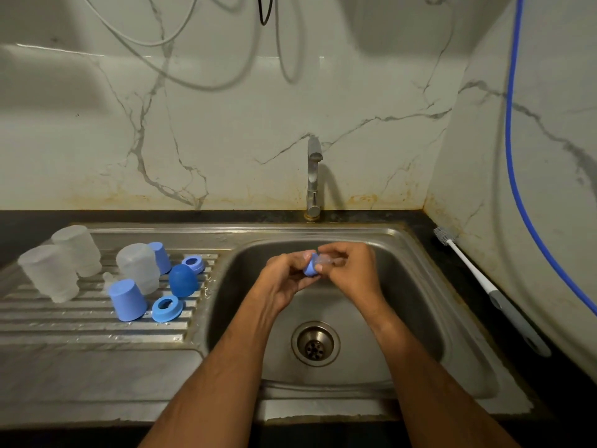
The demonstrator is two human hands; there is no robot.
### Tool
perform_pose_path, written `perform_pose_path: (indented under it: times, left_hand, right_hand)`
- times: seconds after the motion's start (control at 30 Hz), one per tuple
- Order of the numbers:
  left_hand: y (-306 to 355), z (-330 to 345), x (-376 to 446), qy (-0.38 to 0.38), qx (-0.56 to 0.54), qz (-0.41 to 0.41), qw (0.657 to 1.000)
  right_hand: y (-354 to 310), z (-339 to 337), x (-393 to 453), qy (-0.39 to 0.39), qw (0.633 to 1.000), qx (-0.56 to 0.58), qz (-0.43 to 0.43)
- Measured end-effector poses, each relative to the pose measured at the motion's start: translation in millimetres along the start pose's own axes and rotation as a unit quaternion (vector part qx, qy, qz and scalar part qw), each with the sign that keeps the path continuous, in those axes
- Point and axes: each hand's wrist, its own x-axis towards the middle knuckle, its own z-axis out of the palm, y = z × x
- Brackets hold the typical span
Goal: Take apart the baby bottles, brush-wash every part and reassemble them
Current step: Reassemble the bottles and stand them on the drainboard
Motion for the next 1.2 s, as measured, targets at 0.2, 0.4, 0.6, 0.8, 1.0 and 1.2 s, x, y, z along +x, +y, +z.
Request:
perform_pose_path:
  times: [0.2, 0.4, 0.6, 0.8, 1.0, 1.2]
  left_hand:
    - [3, -3, 3, -0.017, 0.010, 0.006, 1.000]
    - [-3, -1, 1, -0.007, 0.124, 0.009, 0.992]
    - [-10, -5, -15, -0.005, 0.223, 0.090, 0.971]
    - [2, 1, -19, 0.048, 0.322, 0.176, 0.929]
    - [41, -5, -45, 0.114, 0.430, 0.296, 0.845]
    - [83, -55, -88, 0.199, 0.442, 0.315, 0.816]
  right_hand:
    - [-6, 10, -2, -0.051, 0.985, -0.144, -0.079]
    - [-1, 4, -6, -0.035, 0.983, -0.160, -0.081]
    - [0, 3, -16, -0.044, 0.978, -0.192, -0.061]
    - [-19, -5, -25, -0.046, 0.975, -0.213, -0.040]
    - [-59, 1, -35, -0.052, 0.972, -0.221, -0.056]
    - [-113, 38, -50, -0.067, 0.971, -0.205, -0.103]
